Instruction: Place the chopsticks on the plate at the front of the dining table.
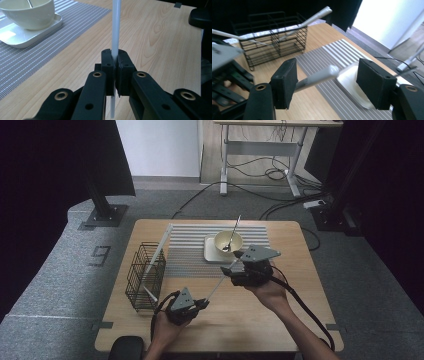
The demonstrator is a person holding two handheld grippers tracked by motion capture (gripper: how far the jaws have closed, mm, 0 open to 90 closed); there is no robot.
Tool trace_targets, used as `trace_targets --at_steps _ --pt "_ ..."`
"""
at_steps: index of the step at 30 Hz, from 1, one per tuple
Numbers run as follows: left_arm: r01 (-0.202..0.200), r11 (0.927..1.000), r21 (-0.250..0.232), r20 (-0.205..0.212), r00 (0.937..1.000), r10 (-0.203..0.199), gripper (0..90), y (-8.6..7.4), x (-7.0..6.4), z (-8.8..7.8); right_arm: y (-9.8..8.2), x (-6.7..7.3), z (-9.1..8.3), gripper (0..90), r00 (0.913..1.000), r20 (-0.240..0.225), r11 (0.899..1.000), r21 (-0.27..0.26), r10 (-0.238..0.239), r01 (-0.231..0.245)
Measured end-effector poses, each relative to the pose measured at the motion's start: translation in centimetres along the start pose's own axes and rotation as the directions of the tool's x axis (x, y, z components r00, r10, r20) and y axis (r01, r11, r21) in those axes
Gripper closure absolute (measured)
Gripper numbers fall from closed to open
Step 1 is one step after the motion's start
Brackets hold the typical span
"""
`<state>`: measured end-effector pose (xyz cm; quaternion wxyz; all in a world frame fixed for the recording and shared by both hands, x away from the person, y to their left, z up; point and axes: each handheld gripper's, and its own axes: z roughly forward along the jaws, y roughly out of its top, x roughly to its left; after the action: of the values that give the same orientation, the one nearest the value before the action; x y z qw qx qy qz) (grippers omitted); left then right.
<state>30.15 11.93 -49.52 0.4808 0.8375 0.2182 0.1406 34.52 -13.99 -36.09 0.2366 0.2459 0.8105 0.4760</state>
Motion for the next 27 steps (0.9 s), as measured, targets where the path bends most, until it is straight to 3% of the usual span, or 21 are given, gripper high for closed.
trace_targets --at_steps 7,15,22,27 --pt "0.003 0.9999 -0.015 -0.003 1.0000 -0.003 85.6 0.1 0.0 -0.3 -2.2 -2.3 0.2 31.2 0.9984 0.046 0.999 0.039 0.033 -0.034" --pt "-0.004 0.9998 0.017 -0.012 0.9999 0.004 85.6 0.1 -0.1 0.0 -4.2 -4.0 0.6 30.2 0.9953 0.043 0.995 0.046 0.087 -0.089" --pt "0.022 0.9980 0.060 -0.030 0.9993 -0.021 85.5 -0.2 0.3 0.4 -4.0 -4.1 -0.9 16.5 0.9984 0.030 0.998 0.034 0.048 -0.049" --pt "0.030 0.9961 0.083 -0.044 0.9987 -0.027 85.5 -0.3 0.4 0.7 -5.5 -3.9 -1.5 11.3 0.9991 0.037 0.998 0.054 0.023 -0.025"
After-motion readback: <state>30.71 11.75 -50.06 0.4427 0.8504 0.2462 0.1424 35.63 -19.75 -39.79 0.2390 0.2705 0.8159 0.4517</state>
